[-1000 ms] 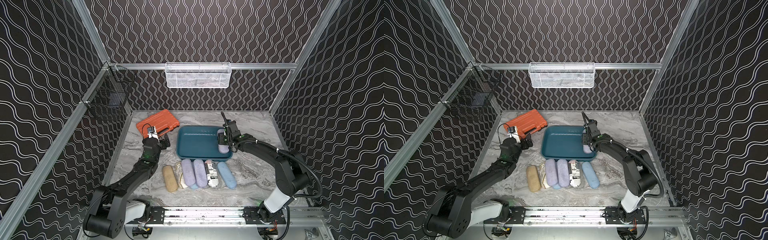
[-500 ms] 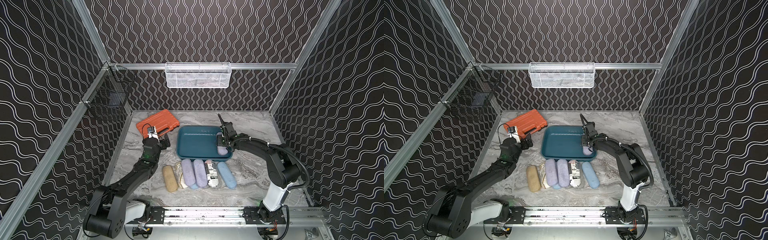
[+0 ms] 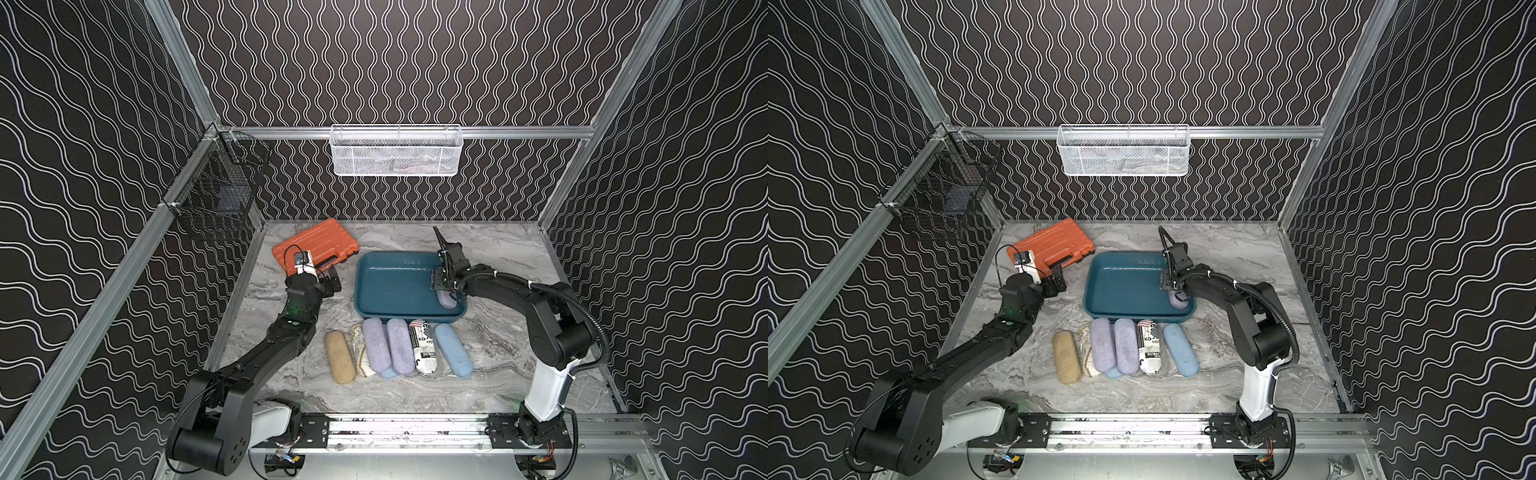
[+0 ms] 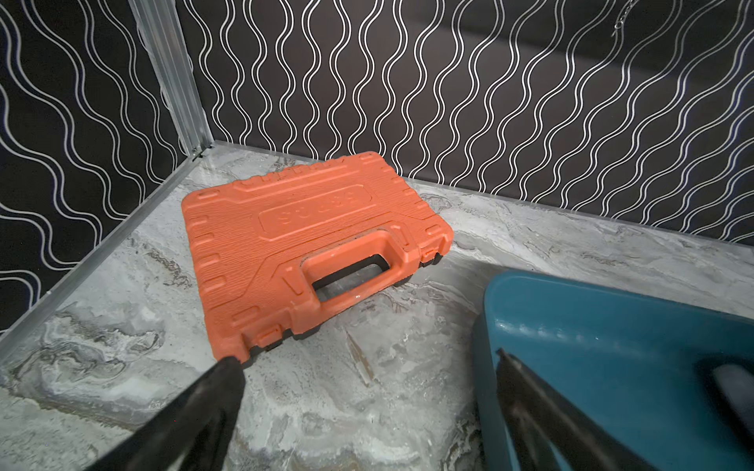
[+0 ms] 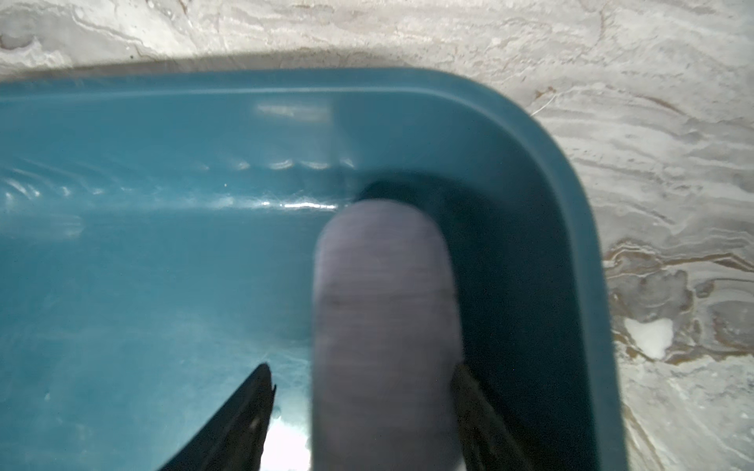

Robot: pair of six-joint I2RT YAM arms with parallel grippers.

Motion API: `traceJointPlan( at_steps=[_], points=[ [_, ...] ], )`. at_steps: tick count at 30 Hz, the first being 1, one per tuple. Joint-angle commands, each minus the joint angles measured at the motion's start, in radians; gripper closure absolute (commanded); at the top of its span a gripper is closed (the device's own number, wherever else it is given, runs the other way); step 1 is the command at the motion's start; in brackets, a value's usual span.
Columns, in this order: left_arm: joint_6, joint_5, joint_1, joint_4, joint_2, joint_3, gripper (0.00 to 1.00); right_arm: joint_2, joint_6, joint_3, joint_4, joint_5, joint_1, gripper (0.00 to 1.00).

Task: Put the glasses cases into the storage boxes
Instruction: Place the glasses case in the storage box, then pick up the glasses case.

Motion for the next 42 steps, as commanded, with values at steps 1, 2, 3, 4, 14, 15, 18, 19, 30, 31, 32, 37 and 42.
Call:
traceJointPlan(
  at_steps=[1, 2, 3, 4, 14, 15, 18, 19, 30, 31, 32, 37, 42],
  points=[
    [-0.021, 0.015, 0.000, -0.002, -0.007, 0.009, 0.01, -0.010, 0.015, 0.007, -0.024, 0.029, 0.001, 0.26],
    [-0.023, 0.018, -0.001, -0.005, -0.009, 0.010, 0.01, -0.018, 0.014, 0.005, -0.022, 0.028, 0.002, 0.26],
    [-0.027, 0.020, -0.001, -0.010, -0.013, 0.010, 0.01, -0.028, 0.015, 0.002, -0.018, 0.029, 0.000, 0.26],
    [-0.032, 0.023, -0.001, -0.016, -0.018, 0.011, 0.01, -0.043, 0.015, 0.000, -0.016, 0.028, 0.001, 0.26],
    [-0.137, 0.127, -0.013, -0.122, -0.061, 0.049, 0.01, -0.268, -0.016, -0.052, 0.030, 0.002, 0.005, 0.25],
    [-0.158, 0.135, -0.022, -0.153, -0.063, 0.061, 0.01, -0.300, -0.022, -0.069, 0.045, -0.012, 0.006, 0.25],
    [-0.204, 0.134, -0.091, -0.245, -0.076, 0.092, 0.02, -0.375, -0.031, -0.131, 0.099, -0.051, 0.005, 0.25],
    [-0.225, 0.121, -0.121, -0.277, -0.085, 0.095, 0.03, -0.396, -0.033, -0.148, 0.109, -0.064, 0.006, 0.25],
    [-0.394, -0.074, -0.526, -0.680, -0.183, 0.135, 0.08, -0.485, -0.031, -0.314, 0.182, -0.145, 0.006, 0.23],
    [-0.411, -0.086, -0.561, -0.702, -0.179, 0.139, 0.09, -0.484, -0.029, -0.321, 0.189, -0.152, 0.006, 0.23],
    [-0.425, -0.096, -0.590, -0.721, -0.171, 0.146, 0.09, -0.485, -0.028, -0.328, 0.193, -0.155, 0.005, 0.23],
    [-0.540, -0.112, -0.668, -0.797, -0.106, 0.172, 0.11, -0.484, -0.026, -0.357, 0.211, -0.172, 0.003, 0.23],
    [-0.626, -0.097, -0.691, -0.817, -0.049, 0.170, 0.14, -0.498, -0.026, -0.374, 0.213, -0.175, 0.001, 0.22]
  ],
)
